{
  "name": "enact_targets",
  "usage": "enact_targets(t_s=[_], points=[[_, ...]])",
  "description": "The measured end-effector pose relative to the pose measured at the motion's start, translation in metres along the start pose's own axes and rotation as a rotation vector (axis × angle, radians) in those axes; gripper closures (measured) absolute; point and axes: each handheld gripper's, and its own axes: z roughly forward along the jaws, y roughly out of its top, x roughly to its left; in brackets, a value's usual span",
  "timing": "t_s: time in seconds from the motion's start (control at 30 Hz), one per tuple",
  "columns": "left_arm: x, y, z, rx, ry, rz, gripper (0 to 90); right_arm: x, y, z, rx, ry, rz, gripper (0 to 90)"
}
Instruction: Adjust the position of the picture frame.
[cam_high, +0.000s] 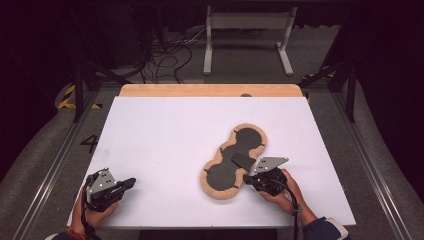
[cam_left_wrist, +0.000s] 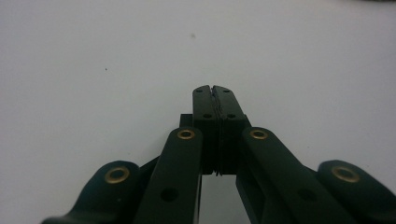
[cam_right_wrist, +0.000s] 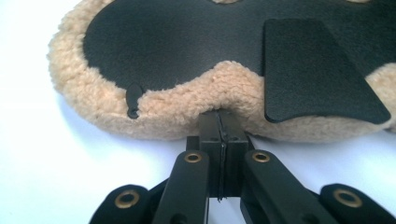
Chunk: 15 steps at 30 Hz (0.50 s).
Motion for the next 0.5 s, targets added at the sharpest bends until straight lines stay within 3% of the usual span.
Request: enact_targets(t_s=[0.5], points=[[-0.006,0.004,0.006,0.017,-0.015,0.012,89.1,0.025,0.014,0.015,-0.002,0.030,-0.034,90.0]])
